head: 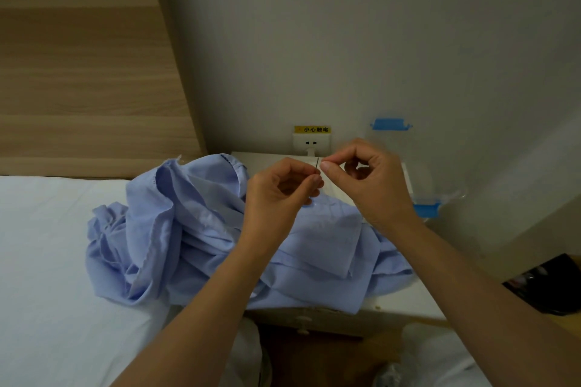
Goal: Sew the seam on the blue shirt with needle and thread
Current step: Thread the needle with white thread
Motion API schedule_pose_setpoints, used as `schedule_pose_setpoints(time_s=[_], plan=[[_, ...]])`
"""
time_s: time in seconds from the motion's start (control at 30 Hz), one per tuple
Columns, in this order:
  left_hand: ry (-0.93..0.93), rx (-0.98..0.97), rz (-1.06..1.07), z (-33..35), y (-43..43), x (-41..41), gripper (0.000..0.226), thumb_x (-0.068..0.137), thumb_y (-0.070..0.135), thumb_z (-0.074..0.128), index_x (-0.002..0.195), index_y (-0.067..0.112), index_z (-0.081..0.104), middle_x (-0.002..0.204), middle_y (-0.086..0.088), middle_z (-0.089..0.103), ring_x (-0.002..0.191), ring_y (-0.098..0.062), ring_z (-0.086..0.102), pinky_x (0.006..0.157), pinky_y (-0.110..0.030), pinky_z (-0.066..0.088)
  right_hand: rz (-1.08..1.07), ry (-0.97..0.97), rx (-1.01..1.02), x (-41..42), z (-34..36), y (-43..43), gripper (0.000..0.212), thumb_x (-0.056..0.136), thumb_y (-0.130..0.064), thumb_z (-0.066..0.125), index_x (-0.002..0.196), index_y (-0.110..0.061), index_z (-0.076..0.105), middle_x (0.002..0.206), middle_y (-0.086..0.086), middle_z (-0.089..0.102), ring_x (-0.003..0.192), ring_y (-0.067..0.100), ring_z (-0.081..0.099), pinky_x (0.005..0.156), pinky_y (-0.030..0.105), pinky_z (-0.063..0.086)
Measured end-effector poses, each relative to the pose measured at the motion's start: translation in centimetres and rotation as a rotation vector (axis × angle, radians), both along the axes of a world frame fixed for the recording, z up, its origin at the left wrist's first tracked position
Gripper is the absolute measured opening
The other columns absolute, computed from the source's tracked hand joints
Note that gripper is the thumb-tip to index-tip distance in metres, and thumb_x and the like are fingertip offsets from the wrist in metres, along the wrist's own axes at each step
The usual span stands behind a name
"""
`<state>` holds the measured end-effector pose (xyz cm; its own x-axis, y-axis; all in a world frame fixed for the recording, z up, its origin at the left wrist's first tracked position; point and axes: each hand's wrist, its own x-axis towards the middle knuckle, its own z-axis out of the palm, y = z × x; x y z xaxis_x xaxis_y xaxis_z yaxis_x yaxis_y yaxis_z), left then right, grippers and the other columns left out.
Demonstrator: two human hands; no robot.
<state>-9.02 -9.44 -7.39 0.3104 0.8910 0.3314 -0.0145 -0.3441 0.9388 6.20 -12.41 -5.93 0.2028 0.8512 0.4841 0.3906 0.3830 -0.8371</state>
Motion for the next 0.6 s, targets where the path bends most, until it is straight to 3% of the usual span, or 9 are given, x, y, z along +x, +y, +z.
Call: schedule_pose_setpoints(time_s=[0.3,0.6], plan=[[-0.015,-0.008,0.001,-0.15,0.07,0.05,0.011,0.087,0.002,0.065,0.087,0.013,0.067,0.079,-0.008,0.072,0.071,-0.019,0.071,0.064,-0.026,0.058,-0.011,0.002,-0.002,-0.06,0.10,-0.04,0.007,0.080,-0.018,0.071,0.075,-0.021,0.067,0.074,-0.006,0.065,0.067,0.017,0.055,0.059,0.021,0.045],[-0.002,-0.001,-0.005,-0.10,0.04,0.10,0.010,0.087,0.005,0.066,0.088,0.015,0.067,0.082,-0.008,0.072,0.072,-0.019,0.070,0.065,-0.024,0.057,0.000,0.001,-0.009,-0.02,0.01,-0.06,0.006,0.082,-0.014,0.071,0.077,-0.017,0.068,0.076,-0.005,0.066,0.067,0.012,0.054,0.059,0.020,0.045]])
